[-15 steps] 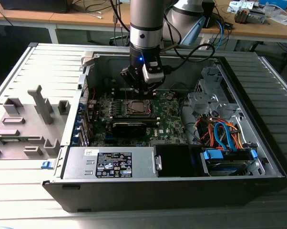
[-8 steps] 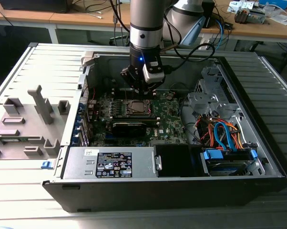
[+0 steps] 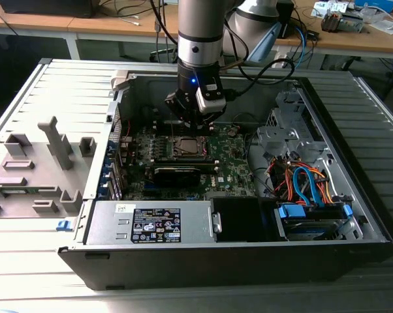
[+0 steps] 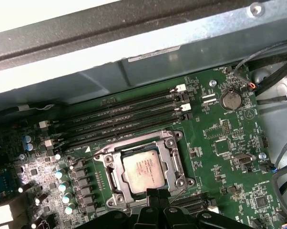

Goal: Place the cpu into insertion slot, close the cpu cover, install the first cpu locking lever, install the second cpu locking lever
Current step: 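Install the first cpu locking lever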

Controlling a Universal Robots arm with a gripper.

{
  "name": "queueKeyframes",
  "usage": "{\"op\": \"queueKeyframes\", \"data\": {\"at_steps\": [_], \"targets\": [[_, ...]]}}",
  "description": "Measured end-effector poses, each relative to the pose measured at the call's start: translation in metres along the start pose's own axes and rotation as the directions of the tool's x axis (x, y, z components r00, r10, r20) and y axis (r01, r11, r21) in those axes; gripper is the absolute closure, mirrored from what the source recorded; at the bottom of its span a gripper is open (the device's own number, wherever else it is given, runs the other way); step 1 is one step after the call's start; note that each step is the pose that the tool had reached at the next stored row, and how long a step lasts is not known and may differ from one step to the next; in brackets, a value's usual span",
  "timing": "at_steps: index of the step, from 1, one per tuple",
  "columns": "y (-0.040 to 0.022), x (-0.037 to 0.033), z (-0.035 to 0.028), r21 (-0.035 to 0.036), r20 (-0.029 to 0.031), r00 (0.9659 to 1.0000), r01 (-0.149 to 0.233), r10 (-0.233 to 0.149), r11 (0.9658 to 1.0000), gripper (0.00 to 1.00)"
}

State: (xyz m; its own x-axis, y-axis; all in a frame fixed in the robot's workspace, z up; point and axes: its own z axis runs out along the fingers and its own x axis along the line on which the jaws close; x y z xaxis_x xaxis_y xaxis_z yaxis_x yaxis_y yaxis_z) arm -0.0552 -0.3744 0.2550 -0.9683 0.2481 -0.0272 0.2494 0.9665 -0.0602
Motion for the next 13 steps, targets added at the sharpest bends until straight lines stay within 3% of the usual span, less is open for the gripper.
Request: {"op": "queueKeyframes", "data": {"at_steps": [13], "targets": [[0.0000, 0.0000, 0.0000, -0.0006, 0.0013, 0.9998, 0.022, -0.022, 0.9998, 0.89]]}}
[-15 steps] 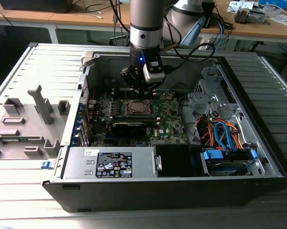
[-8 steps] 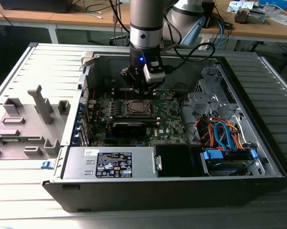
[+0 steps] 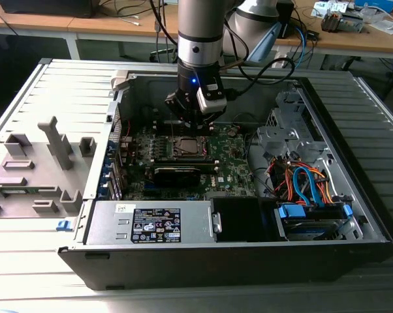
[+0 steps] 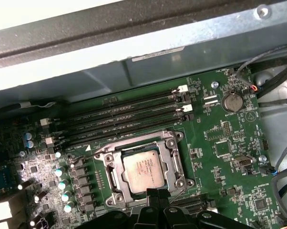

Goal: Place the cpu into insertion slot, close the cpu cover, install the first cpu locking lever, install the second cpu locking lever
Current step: 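Install the first cpu locking lever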

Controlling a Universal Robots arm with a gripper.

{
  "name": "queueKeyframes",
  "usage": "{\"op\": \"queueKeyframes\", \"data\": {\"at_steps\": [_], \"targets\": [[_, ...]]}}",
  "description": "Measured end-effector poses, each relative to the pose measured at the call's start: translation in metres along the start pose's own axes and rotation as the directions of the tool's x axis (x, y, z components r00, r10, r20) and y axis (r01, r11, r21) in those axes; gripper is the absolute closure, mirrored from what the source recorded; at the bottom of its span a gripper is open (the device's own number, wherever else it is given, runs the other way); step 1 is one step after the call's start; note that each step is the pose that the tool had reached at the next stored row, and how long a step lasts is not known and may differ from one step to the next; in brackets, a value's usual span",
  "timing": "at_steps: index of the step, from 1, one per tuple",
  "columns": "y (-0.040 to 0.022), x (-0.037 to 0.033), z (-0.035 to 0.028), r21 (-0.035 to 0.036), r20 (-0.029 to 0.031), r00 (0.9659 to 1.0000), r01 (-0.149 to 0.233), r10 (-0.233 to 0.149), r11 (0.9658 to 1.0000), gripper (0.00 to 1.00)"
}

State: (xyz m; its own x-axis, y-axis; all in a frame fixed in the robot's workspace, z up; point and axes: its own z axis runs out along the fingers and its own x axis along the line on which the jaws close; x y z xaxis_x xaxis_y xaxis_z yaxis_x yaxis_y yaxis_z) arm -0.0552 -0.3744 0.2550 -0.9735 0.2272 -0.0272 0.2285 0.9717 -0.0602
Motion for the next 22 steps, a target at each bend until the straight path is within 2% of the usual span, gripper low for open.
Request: {"op": "queueKeyframes", "data": {"at_steps": [22], "targets": [[0.0000, 0.0000, 0.0000, -0.0010, 0.0023, 0.9992, 0.039, -0.039, 0.9992, 0.89]]}}
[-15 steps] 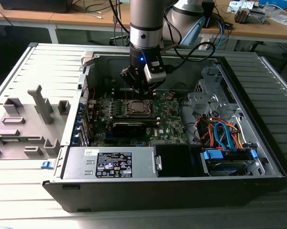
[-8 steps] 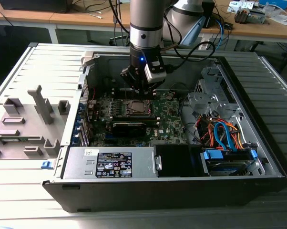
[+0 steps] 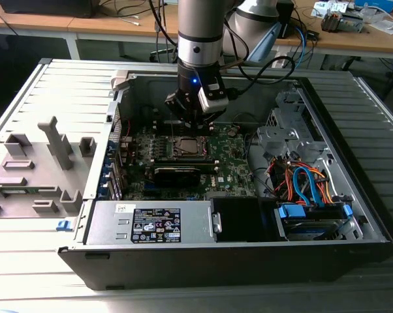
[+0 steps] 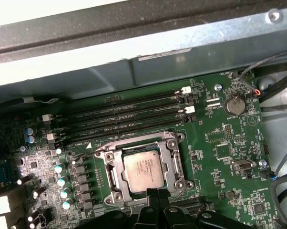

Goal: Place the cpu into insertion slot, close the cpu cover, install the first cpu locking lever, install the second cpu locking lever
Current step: 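Install the first cpu locking lever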

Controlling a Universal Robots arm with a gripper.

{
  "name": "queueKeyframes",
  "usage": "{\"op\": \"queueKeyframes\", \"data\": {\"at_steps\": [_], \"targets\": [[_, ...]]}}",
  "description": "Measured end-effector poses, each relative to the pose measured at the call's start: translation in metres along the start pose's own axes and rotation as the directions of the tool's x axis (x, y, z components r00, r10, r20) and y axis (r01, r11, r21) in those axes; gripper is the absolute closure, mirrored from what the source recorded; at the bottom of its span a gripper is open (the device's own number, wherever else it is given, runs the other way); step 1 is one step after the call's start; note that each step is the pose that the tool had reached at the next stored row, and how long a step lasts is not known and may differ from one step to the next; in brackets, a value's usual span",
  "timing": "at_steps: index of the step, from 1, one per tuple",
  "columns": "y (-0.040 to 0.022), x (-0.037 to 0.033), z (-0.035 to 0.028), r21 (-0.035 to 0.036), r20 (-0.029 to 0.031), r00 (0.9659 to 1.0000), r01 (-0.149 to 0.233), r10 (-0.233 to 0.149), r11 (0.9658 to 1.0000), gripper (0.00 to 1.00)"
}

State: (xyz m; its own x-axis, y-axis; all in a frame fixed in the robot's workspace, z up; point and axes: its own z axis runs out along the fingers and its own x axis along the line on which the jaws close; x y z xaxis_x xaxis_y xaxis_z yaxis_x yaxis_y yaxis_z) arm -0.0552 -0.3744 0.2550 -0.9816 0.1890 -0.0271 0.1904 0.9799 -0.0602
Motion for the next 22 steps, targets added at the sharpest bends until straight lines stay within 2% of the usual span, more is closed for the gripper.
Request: {"op": "queueKeyframes", "data": {"at_steps": [22], "targets": [[0.0000, 0.0000, 0.0000, -0.0019, 0.0024, 0.9991, 0.042, -0.042, 0.9991, 0.89]]}}
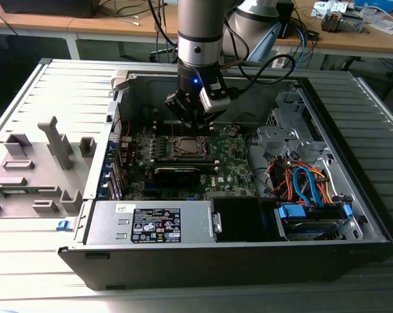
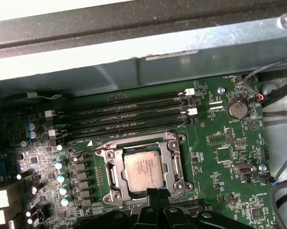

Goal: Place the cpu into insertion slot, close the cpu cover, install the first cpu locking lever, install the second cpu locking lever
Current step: 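Install the first cpu locking lever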

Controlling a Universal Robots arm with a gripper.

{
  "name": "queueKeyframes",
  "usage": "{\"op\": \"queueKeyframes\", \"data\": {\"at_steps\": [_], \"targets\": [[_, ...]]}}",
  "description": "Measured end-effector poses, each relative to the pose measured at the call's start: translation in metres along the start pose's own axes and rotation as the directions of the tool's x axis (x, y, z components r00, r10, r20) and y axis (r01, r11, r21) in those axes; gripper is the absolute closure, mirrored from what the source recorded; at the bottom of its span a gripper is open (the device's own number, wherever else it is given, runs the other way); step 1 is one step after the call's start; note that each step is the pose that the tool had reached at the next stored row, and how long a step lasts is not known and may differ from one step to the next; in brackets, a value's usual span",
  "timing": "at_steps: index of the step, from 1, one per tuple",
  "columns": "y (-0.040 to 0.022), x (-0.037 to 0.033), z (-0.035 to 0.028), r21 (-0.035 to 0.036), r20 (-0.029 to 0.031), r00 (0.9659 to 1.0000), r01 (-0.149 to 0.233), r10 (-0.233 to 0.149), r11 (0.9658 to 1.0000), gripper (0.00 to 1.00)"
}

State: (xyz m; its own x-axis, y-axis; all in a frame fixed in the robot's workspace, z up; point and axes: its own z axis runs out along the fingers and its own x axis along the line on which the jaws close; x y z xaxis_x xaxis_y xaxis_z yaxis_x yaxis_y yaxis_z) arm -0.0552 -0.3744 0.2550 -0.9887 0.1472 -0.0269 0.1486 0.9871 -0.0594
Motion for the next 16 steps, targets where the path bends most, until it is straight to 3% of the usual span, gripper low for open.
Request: {"op": "queueKeyframes", "data": {"at_steps": [16], "targets": [[0.0000, 0.0000, 0.0000, -0.0008, 0.0015, 0.9997, 0.025, -0.025, 0.9997, 0.89]]}}
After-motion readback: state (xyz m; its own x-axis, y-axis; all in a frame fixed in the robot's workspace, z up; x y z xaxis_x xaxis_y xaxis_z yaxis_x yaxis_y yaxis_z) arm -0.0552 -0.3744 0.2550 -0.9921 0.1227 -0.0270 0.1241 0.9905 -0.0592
